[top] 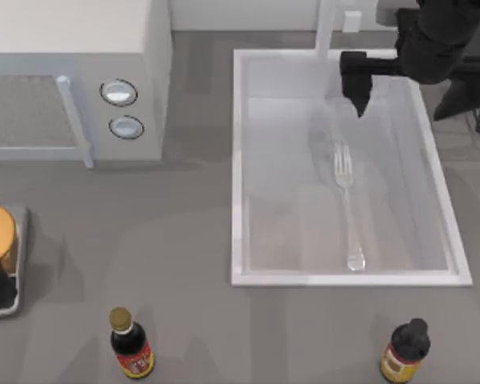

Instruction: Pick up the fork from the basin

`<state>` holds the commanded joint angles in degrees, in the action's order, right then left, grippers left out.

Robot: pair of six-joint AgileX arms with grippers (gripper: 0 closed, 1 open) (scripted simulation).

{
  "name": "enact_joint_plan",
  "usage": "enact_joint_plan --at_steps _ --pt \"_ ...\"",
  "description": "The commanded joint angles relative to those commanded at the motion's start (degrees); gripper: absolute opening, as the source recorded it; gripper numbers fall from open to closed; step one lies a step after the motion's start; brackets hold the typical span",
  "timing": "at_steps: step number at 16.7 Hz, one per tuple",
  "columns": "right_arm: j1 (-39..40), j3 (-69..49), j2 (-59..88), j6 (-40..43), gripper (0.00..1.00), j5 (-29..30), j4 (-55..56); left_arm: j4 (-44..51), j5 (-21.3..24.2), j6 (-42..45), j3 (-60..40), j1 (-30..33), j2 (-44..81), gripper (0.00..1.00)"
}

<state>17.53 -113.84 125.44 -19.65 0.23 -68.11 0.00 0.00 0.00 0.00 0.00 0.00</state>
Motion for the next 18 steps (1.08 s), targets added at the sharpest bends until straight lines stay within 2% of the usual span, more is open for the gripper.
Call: enact_joint_plan --at_steps 4,7,14,18 --pt "1.8 -12.6 13.7 -1.3 1.00 0.1 -6.5 0.0 0.0 0.0 0.0 0.0 0.0 1.00" --pt "2.4 -16.8 18.2 -1.6 1.00 0.1 -8.6 0.0 0.0 0.0 0.0 0.0 0.0 1.00" --pt "2.1 -16.2 18.9 -1.6 1.00 0.1 -7.8 0.0 0.0 0.0 0.0 0.0 0.0 1.00" --pt "2.2 -10.7 22.1 -1.7 1.00 0.2 1.1 0.0 0.0 0.0 0.0 0.0 0.0 1.00"
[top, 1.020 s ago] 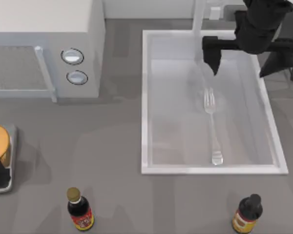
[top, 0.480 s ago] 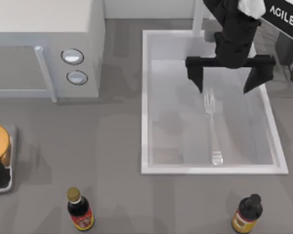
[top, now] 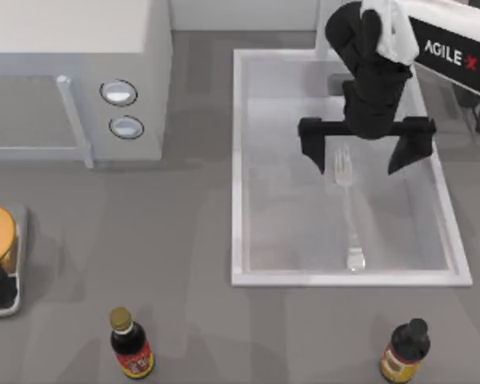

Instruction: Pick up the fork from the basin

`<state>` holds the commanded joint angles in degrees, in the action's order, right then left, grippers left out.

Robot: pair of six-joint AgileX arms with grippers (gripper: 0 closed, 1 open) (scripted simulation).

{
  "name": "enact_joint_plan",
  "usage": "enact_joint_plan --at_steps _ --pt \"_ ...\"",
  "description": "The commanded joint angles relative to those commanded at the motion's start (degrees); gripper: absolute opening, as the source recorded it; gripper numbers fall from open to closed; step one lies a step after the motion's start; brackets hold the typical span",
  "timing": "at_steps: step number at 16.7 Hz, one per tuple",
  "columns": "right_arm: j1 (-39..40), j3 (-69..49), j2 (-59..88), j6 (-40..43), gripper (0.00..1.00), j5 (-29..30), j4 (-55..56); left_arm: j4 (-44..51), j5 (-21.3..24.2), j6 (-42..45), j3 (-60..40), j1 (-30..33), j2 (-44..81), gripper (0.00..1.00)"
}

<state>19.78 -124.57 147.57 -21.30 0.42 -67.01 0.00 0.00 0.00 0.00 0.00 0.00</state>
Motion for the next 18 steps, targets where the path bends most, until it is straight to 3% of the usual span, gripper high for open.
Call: enact_joint_plan --at_steps 5,11,18 --pt "0.2 8.0 5.3 -0.1 1.00 0.1 13.8 0.0 0.0 0.0 0.0 0.0 0.0 1.00" --pt "0.3 9.2 6.3 -0.2 1.00 0.1 15.5 0.0 0.0 0.0 0.0 0.0 0.0 1.00" --pt "0.3 9.2 6.3 -0.2 0.47 0.1 15.5 0.0 0.0 0.0 0.0 0.0 0.0 1.00"
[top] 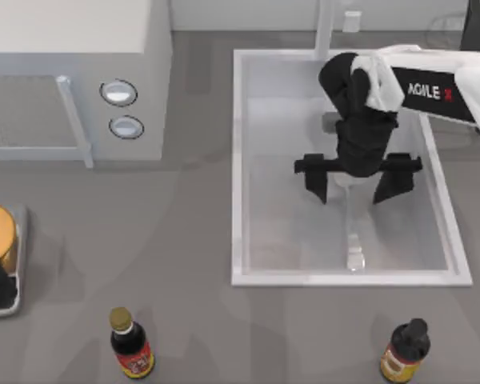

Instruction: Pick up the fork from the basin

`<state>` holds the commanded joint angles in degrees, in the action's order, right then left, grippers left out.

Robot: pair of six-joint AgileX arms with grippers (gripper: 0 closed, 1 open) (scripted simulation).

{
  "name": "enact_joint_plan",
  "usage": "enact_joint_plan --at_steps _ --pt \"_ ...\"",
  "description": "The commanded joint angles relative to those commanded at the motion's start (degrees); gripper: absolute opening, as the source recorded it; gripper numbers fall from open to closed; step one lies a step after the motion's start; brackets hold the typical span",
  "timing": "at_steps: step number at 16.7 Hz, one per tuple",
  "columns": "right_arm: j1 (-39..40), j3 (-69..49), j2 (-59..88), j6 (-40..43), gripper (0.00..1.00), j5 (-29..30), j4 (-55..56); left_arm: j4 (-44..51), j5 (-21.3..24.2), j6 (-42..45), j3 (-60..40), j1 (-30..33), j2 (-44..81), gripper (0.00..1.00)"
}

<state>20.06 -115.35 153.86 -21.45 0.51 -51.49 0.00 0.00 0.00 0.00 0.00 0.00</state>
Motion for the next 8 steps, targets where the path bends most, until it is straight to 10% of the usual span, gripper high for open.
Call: enact_joint_plan --at_steps 8 --pt "0.0 0.0 0.0 0.0 0.00 0.0 0.0 0.0 0.0 0.0 0.0 0.0 0.0 1.00"
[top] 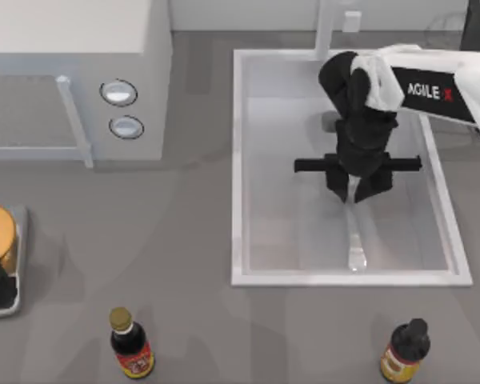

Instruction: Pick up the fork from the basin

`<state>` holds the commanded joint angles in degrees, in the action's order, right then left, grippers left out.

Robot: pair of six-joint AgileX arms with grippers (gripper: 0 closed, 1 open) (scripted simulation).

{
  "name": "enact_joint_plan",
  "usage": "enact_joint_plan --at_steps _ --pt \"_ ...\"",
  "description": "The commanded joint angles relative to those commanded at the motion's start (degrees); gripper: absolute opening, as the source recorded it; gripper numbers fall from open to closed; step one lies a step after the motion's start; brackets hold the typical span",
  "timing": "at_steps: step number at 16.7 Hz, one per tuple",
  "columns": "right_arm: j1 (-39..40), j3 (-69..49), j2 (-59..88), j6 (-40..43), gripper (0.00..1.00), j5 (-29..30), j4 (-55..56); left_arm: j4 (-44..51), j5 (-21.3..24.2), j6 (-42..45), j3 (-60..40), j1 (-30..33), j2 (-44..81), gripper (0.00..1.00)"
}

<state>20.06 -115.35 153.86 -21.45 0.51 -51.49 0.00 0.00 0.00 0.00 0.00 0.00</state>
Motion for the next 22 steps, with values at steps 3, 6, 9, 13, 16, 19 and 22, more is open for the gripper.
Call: enact_joint_plan --at_steps 3,6,9,13,16,19,22 --pt "0.0 0.0 0.0 0.0 0.00 0.0 0.0 0.0 0.0 0.0 0.0 0.0 0.0 1.00" --pt "0.0 0.0 0.0 0.0 0.00 0.0 0.0 0.0 0.0 0.0 0.0 0.0 0.0 1.00" --pt "-0.2 -1.4 -2.7 0.5 0.00 0.9 -1.6 0.0 0.0 0.0 0.0 0.0 0.0 1.00" --pt "-0.2 -8.5 -4.3 0.5 0.00 0.8 -10.4 0.0 0.0 0.0 0.0 0.0 0.0 1.00" --pt "-0.2 -15.4 -6.4 0.6 0.00 0.8 -20.4 0.0 0.0 0.0 0.0 0.0 0.0 1.00" --pt "-0.3 -21.0 -8.4 0.7 0.00 0.8 -27.6 0.0 0.0 0.0 0.0 0.0 0.0 1.00" --pt "-0.3 -22.6 -9.1 0.7 0.00 0.8 -29.4 0.0 0.0 0.0 0.0 0.0 0.0 1.00"
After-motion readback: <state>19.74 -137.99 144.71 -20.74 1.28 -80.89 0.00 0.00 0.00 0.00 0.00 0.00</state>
